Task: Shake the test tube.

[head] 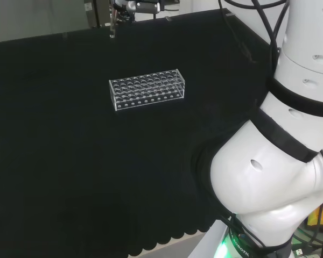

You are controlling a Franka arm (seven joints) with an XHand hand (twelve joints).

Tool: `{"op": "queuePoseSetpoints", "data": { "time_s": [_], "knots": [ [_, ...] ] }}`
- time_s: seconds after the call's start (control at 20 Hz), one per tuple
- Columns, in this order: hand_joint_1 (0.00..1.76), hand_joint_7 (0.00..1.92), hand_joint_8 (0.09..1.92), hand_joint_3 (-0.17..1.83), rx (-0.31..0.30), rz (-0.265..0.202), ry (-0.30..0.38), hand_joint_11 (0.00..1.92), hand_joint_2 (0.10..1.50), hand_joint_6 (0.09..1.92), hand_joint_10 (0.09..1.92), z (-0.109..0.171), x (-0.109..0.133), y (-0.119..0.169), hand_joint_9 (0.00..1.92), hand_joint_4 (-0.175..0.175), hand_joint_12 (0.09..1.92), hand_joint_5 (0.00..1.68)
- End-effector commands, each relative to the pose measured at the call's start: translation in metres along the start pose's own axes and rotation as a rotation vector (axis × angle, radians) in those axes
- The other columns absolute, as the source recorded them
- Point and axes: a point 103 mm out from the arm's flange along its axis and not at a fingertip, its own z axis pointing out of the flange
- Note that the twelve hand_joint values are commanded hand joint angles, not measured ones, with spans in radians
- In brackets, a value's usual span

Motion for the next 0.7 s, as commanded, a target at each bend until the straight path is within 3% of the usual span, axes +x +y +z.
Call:
{"op": "queuePoseSetpoints", "data": {
  "time_s": [0.05, 0.4, 0.7],
  "knots": [
    [1.42, 1.31, 0.84, 0.0, 0.02, 0.111, -0.08, 0.7, 0.98, 0.29, 0.37, 0.002, -0.057, -0.007, 1.27, -0.175, 1.25, 1.27],
    [1.42, 1.31, 0.84, 0.0, 0.033, 0.271, -0.206, 0.7, 0.98, 0.29, 0.37, -0.006, -0.141, -0.02, 1.27, -0.175, 1.25, 1.27],
    [1.42, 1.31, 0.84, 0.0, 0.029, 0.372, -0.297, 0.7, 0.98, 0.29, 0.37, -0.023, -0.189, -0.024, 1.27, -0.175, 1.25, 1.27]
  ]
}}
